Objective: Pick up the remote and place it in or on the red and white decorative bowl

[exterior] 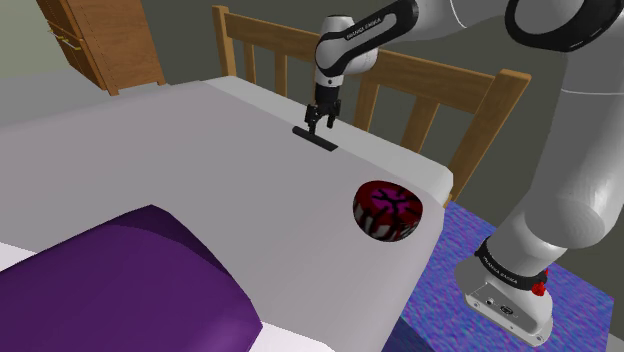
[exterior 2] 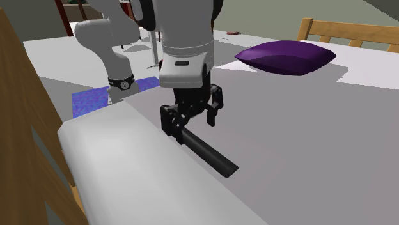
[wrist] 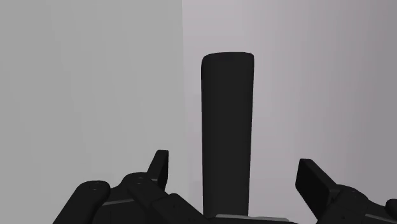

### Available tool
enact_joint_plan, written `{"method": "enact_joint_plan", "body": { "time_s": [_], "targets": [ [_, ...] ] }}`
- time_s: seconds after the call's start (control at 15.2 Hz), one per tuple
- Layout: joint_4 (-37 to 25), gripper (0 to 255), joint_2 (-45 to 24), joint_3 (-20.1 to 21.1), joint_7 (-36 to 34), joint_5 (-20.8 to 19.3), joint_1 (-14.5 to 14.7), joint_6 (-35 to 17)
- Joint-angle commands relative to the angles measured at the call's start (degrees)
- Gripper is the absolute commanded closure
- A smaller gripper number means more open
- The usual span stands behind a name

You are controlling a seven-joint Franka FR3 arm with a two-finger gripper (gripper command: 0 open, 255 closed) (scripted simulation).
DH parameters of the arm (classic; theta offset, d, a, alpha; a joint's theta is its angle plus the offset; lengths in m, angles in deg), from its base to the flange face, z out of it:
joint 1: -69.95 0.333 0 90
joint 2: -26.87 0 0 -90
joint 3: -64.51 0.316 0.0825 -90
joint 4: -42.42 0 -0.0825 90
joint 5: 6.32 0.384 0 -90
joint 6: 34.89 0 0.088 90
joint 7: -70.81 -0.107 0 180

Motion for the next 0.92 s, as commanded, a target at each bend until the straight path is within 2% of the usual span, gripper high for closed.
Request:
{"method": "enact_joint_plan", "body": {
  "time_s": [0.0,0.26,0.79,0.86],
  "targets": [
    [0.03,0,-0.97,0.04,-0.04,0.00,0.10,-1.02],
    [1.19,0,-2.73,0.10,-0.03,0.02,0.26,-3.96],
    [1.19,0,-2.73,0.10,-0.02,0.02,0.26,-3.95],
    [1.19,255,-2.73,0.10,-0.02,0.02,0.26,-3.95]
  ]
}}
